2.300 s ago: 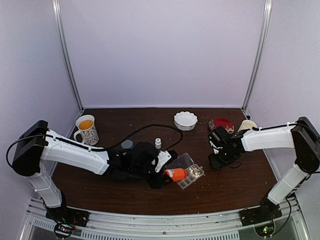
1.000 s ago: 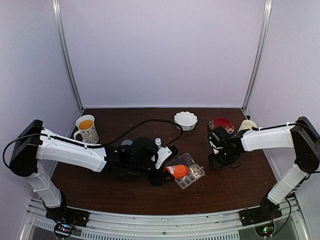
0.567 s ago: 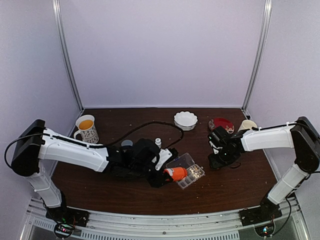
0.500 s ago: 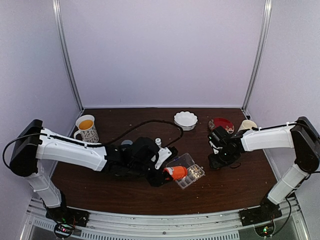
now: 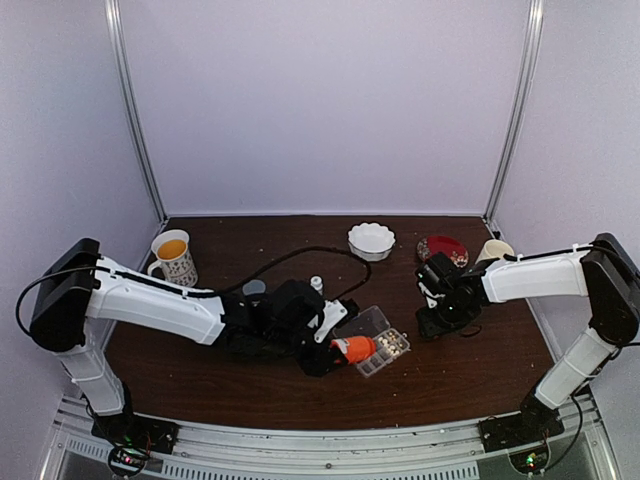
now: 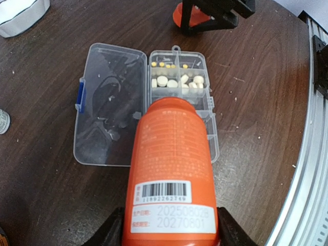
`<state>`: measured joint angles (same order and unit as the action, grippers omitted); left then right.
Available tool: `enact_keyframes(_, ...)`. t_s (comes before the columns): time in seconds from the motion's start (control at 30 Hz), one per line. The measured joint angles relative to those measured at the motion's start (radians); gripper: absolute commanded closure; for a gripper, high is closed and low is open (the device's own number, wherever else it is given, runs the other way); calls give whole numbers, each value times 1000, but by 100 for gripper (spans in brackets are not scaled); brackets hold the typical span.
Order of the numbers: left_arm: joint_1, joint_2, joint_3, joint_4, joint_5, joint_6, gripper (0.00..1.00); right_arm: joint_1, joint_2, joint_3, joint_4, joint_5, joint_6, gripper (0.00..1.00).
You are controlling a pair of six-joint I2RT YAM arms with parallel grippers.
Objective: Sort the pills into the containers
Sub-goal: Pour the pill into the compartment of the pill container.
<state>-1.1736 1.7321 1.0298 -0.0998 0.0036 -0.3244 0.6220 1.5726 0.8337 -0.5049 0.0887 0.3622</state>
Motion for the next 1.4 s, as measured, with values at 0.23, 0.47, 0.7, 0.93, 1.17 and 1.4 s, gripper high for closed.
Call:
enact_keyframes(0.23, 0, -19, 2, -27, -10, 5, 100, 0, 5, 0, 0, -2, 0, 100)
enact_keyframes(0.47, 0, -81, 23, -59, -15, 13, 100, 0, 5, 0, 0, -2, 0, 100)
enact_keyframes(0.7, 0, -34, 26, -56, -15, 13, 100, 0, 5, 0, 0, -2, 0, 100)
enact_keyframes(0.93, 0, 30, 66, -70, -14, 12, 100, 0, 5, 0, 0, -2, 0, 100)
enact_keyframes(1.17, 0, 0, 65, -100, -19, 12, 100, 0, 5, 0, 0, -3, 0, 100)
enact_keyframes(1.4, 0, -48, 45, -68, -18, 12, 100, 0, 5, 0, 0, -3, 0, 100)
